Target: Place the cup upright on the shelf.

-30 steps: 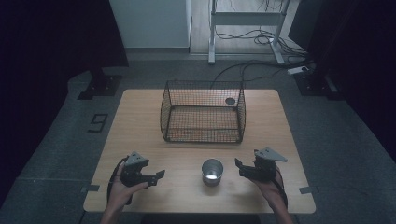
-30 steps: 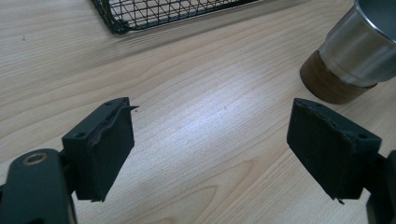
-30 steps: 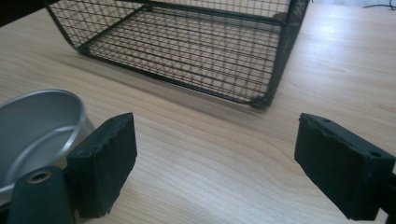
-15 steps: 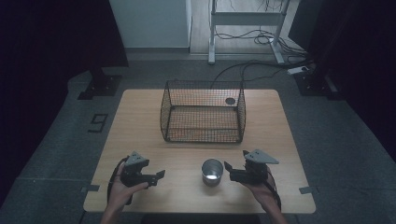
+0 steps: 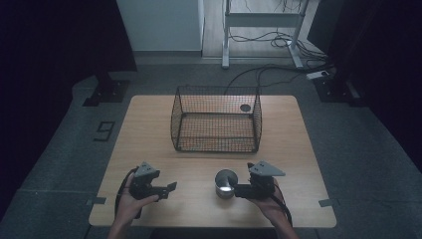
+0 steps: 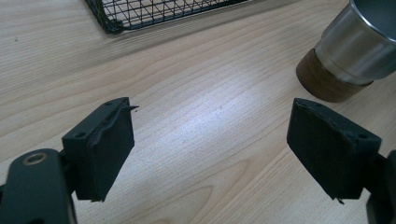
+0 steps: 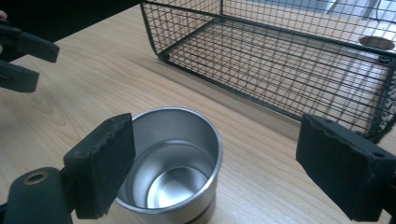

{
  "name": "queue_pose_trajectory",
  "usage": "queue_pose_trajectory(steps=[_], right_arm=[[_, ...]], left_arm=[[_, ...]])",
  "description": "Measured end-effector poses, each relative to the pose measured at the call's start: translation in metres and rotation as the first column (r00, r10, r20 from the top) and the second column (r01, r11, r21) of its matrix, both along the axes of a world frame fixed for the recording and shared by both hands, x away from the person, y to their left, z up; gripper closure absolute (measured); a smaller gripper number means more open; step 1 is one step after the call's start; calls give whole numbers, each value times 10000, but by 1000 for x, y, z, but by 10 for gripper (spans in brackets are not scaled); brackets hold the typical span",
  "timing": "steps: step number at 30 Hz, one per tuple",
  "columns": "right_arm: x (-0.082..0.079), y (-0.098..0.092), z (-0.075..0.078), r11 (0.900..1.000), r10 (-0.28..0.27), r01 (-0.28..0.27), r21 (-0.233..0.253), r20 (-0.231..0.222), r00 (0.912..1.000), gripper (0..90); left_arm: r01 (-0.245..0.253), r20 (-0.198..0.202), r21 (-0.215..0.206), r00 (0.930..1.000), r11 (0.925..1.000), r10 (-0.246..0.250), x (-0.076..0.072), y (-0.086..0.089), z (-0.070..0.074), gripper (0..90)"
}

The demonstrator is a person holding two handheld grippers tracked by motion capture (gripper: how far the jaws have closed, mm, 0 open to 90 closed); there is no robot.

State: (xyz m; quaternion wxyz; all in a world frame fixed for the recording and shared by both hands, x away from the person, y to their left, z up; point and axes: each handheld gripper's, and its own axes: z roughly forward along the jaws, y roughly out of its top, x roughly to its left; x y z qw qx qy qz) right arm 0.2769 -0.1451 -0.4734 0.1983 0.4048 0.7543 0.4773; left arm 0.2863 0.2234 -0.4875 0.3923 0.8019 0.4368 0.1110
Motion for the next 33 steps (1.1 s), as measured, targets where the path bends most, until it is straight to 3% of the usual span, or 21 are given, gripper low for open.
queue_pose_trajectory(steps=[33], right_arm=[[4, 36, -25, 9946, 630, -681, -786, -663, 9958, 0]], left_arm=[[158, -66, 58, 9999, 9999, -158, 0, -4, -2, 153]])
